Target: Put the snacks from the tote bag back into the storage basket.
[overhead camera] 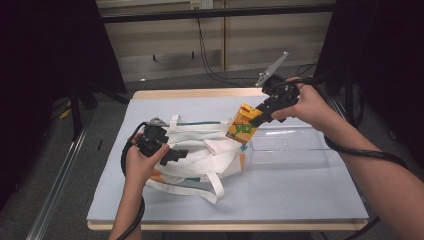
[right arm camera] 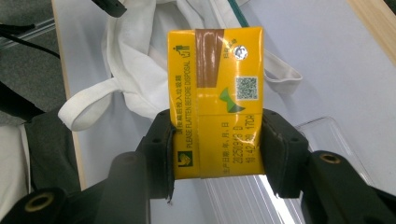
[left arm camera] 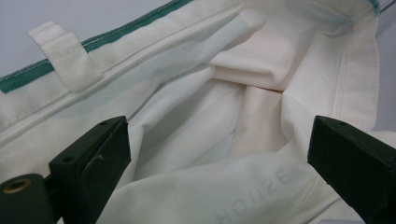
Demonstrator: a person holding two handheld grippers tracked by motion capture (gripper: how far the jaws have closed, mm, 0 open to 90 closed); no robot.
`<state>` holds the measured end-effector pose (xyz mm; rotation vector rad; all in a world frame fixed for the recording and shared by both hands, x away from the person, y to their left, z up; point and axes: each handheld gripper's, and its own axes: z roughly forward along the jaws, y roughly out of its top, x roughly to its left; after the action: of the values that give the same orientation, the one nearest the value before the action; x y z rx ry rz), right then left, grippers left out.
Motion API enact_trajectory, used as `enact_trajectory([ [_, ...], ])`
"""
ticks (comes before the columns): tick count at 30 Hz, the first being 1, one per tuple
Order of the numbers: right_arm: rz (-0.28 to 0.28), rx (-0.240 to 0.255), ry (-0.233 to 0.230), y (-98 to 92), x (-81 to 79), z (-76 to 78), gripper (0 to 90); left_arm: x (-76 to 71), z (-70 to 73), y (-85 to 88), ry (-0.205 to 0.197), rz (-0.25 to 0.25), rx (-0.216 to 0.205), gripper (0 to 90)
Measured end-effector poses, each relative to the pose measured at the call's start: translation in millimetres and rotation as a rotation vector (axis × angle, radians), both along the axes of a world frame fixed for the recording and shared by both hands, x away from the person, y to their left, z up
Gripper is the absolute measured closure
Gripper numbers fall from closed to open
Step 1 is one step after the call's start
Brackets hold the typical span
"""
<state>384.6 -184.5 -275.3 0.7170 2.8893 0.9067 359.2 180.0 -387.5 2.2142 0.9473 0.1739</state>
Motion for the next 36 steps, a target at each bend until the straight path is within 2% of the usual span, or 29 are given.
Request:
enact_trajectory([
  [2, -0.006, 0.010, -0.004, -2.8, 0.0, 1.8, 51.1, -0.1, 0.9, 0.4, 0.004, -0.001, 0.010, 6.1],
  [5, -0.011, 0.006, -0.008, -7.1, 0.2, 4.6, 51.1, 0.0, -0.3, 0.0, 0.001, 0.002, -0.004, 6.1],
  [16, -0.044, 0.008, -0.011, -27.8, 1.8, 9.0, 51.0, 0.4, -0.7, 0.7, 0.006, 0.002, 0.001, 6.1],
  [21, -0.052, -0.016, -0.023, -36.1, 1.3, 8.0, 51.0, 0.4, -0.8, 0.0, 0.007, 0.006, 0.008, 6.1],
  [33, -0.051, -0.059, -0.016, -51.7, -1.6, -0.6, 50.9, 0.2, -1.0, -0.7, 0.008, -0.002, 0.010, 6.1],
  [34, -0.052, -0.061, -0.015, -53.3, -1.9, -1.4, 50.9, -0.1, -1.9, -1.8, 0.006, 0.004, -0.001, 6.1],
  [35, -0.049, -0.067, -0.013, -54.6, -2.2, -2.1, 51.0, 0.5, -1.2, -1.2, 0.006, -0.006, 0.019, 6.1],
  [36, -0.050, -0.070, -0.013, -56.0, -2.4, -2.6, 50.9, 0.5, -1.8, -1.9, 0.008, -0.003, 0.008, 6.1],
])
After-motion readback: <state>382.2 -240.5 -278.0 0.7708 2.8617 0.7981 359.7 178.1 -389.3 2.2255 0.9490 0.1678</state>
